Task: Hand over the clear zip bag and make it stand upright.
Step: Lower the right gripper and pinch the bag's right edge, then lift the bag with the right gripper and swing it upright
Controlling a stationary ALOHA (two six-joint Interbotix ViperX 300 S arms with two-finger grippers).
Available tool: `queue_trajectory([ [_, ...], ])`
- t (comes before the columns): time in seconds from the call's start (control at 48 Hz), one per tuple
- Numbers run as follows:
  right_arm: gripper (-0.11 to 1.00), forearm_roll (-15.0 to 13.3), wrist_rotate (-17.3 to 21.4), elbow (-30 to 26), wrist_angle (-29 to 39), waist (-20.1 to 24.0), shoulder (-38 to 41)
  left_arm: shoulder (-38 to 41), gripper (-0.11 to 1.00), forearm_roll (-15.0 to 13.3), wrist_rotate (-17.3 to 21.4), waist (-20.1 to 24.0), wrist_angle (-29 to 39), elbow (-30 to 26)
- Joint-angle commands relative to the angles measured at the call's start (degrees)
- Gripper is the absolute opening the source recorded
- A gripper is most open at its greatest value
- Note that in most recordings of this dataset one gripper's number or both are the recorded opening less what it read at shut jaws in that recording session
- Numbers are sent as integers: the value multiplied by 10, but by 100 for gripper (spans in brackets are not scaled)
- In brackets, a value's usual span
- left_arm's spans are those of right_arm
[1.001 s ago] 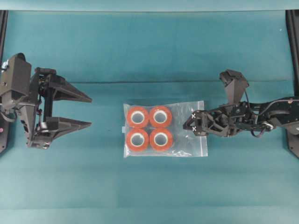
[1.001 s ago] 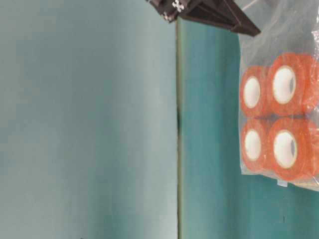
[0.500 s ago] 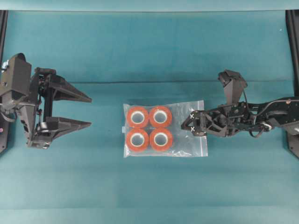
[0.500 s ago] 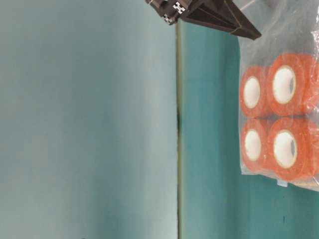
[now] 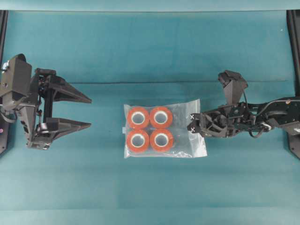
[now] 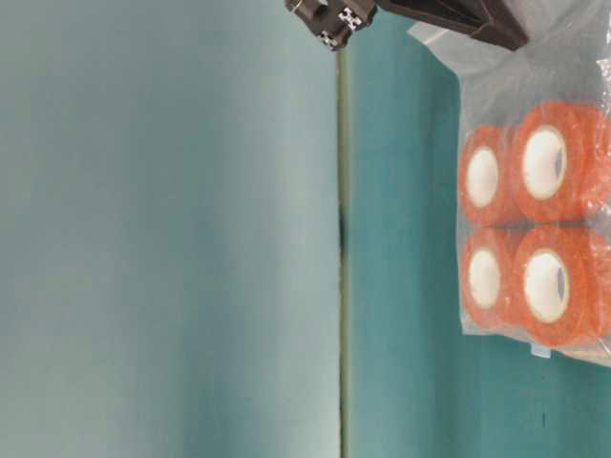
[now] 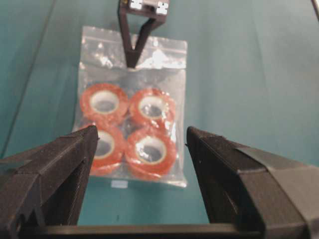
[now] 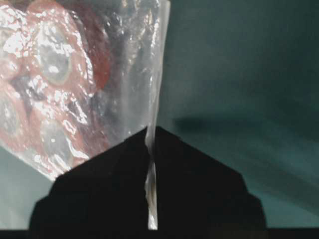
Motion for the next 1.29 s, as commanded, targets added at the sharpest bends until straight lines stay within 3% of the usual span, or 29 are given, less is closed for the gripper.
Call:
queue_trajectory([
  [0.0,0,-2,-4,-7,-2,-2,-4,-2,79,1,1,1,-3,-6],
  [0.209,0,-2,-5,-18,8,-8,-11,-2,79,1,1,1,-3,-6],
  [0.354,0,-21,-22,-33,26,-18,-37,-2,79,1,1,1,-3,-5],
  [0.584,0,-28,-100,-83,115,-38,-83,-2,79,1,0,2,-3,-5],
  [0.897,0,-29,-230,-182,306,-77,-120,-2,79,1,0,2,-3,-4],
  [1.105,0,-29,-267,-236,349,-88,-120,-3,79,1,0,3,-3,-4],
  [1.272,0,-29,-274,-259,362,-95,-120,-4,79,1,0,5,-3,-4],
])
